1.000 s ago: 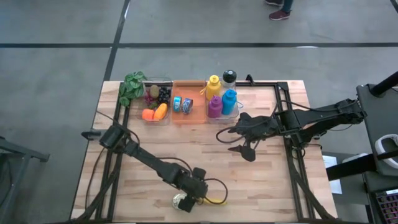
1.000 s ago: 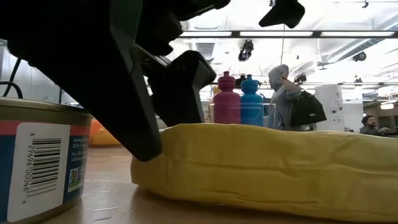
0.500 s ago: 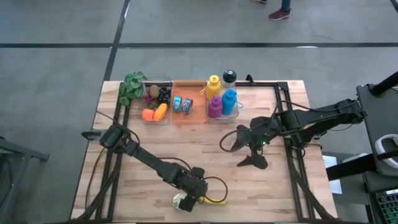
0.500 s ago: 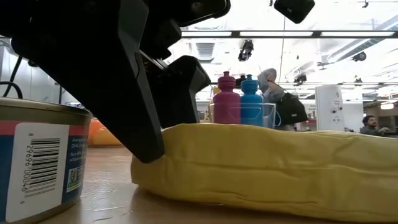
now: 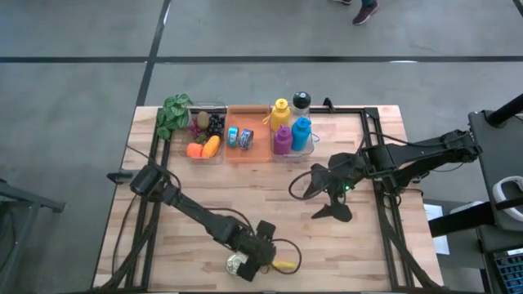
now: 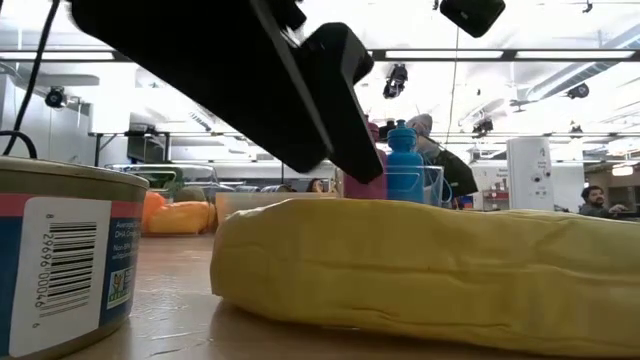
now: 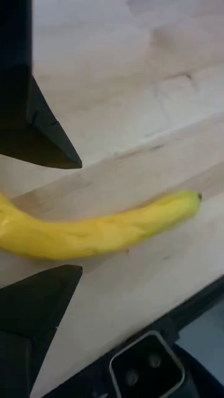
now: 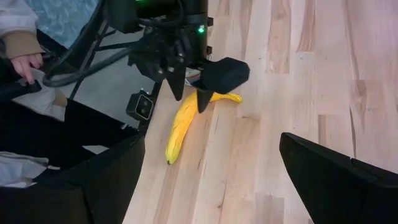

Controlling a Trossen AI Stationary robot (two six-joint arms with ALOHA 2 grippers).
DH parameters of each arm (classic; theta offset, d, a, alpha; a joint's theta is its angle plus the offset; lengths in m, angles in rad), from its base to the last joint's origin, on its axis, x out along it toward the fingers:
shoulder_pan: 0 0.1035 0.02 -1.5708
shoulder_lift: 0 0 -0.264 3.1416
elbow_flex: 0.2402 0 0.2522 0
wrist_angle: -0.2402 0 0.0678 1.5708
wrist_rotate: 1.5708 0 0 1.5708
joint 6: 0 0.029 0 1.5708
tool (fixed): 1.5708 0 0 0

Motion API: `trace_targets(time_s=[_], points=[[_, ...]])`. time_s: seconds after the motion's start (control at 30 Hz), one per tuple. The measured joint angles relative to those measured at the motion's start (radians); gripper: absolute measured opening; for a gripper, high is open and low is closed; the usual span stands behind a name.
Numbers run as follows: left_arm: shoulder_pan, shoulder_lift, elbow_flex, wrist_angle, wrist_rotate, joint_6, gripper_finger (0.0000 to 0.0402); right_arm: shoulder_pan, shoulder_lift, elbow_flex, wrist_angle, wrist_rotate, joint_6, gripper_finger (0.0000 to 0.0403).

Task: Pick & Place Food Item
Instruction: Put the yellow banana into the left transparent bin

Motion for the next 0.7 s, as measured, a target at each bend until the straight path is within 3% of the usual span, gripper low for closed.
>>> trace_targets(time_s=[0.7], points=[[-0.010,0.072,0.002,0.095,0.056,-0.113,0.0201,0.000,0.000,0.000,-0.008,0.000,-0.030,0.0370]])
